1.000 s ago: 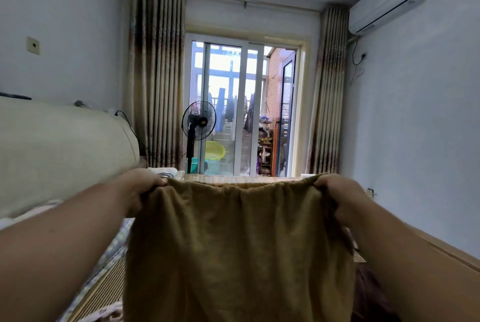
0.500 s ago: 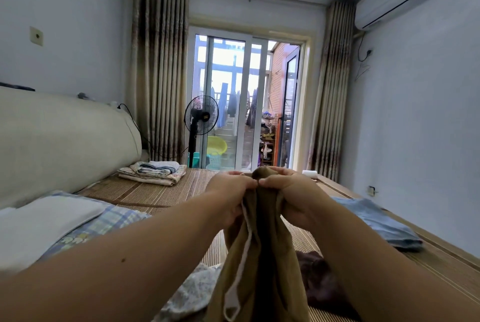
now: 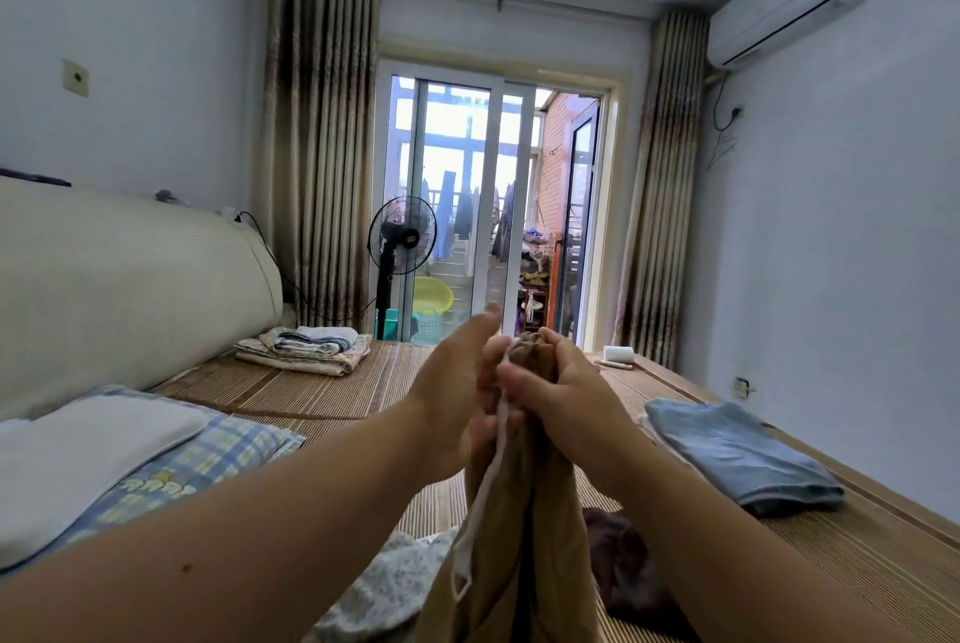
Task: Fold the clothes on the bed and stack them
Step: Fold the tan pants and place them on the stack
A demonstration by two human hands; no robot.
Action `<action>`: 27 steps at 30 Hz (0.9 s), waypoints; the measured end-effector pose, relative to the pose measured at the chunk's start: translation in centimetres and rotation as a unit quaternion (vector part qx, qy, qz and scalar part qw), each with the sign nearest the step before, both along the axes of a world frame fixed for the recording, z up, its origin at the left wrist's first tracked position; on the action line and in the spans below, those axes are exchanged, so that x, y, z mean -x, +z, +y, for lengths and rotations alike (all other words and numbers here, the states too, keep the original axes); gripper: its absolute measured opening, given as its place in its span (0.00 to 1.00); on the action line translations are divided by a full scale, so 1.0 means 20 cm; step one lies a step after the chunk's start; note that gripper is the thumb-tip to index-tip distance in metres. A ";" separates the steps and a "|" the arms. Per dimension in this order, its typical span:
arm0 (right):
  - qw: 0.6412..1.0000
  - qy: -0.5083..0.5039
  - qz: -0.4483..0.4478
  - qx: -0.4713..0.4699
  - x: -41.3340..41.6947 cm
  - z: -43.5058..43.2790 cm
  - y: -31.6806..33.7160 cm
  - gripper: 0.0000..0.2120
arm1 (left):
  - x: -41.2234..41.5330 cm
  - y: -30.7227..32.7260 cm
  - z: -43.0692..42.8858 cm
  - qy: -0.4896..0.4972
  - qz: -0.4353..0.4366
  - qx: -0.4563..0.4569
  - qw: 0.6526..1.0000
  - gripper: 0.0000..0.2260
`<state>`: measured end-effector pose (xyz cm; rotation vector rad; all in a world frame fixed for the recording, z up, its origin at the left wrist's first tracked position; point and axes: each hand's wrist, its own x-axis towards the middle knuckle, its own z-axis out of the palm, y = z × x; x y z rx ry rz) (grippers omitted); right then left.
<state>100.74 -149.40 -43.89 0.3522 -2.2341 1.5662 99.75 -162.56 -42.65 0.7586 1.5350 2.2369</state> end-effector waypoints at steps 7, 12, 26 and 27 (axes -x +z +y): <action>1.000 -0.010 0.006 0.009 -0.02 0.14 0.10 0.12 | 0.00 0.03 -0.15 0.201 0.234 0.215 0.927 0.19; 0.983 0.104 0.013 0.150 -0.05 0.24 0.25 0.20 | 0.10 -0.14 -0.22 0.314 0.171 0.327 0.875 0.55; 0.973 -0.089 0.020 -0.213 -0.16 0.59 0.35 0.18 | 0.13 0.02 -0.04 0.097 0.030 0.109 0.989 0.16; 0.975 -0.101 0.032 -0.194 -0.17 0.61 0.34 0.16 | 0.13 0.03 -0.01 0.077 0.024 0.115 0.990 0.15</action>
